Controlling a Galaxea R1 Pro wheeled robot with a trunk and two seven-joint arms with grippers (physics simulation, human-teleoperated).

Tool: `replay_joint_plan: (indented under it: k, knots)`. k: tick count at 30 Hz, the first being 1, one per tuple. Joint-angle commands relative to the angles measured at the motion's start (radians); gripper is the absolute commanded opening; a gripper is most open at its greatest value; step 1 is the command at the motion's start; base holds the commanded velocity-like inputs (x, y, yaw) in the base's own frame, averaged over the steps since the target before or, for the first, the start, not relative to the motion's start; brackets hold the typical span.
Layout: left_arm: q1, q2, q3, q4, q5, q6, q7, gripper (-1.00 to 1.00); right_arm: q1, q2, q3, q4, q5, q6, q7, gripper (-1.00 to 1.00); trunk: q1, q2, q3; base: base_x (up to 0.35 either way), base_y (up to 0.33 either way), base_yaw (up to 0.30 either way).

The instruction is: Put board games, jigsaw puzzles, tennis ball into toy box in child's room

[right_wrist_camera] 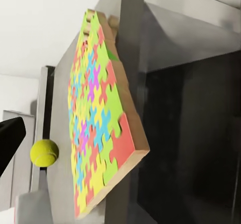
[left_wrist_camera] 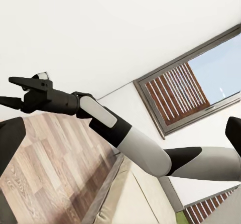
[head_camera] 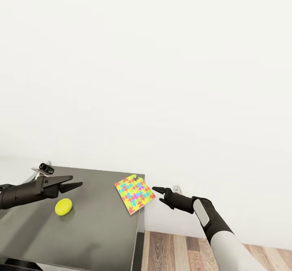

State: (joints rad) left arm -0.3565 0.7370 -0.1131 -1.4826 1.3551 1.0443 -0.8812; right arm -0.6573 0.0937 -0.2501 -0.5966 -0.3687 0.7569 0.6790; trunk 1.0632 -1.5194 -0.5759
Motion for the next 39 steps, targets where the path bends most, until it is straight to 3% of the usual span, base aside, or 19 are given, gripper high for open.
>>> replay_joint_plan:
  k: [1, 39]
  knots:
    - [-0.001, 0.001, -0.002, 0.001, 0.001, 0.003, -0.004, 1.0, -0.001, 0.001, -0.006, 0.0, 0.002, 0.006, 0.002, 1.0, 0.0, -0.001, -0.001, 0.058, 0.045, 0.0]
    - [-0.001, 0.001, -0.002, 0.001, 0.001, 0.003, -0.004, 1.0, -0.001, 0.003, -0.005, 0.0, 0.005, 0.006, 0.002, 1.0, 0.0, -0.001, -0.001, 0.006, 0.05, 0.0]
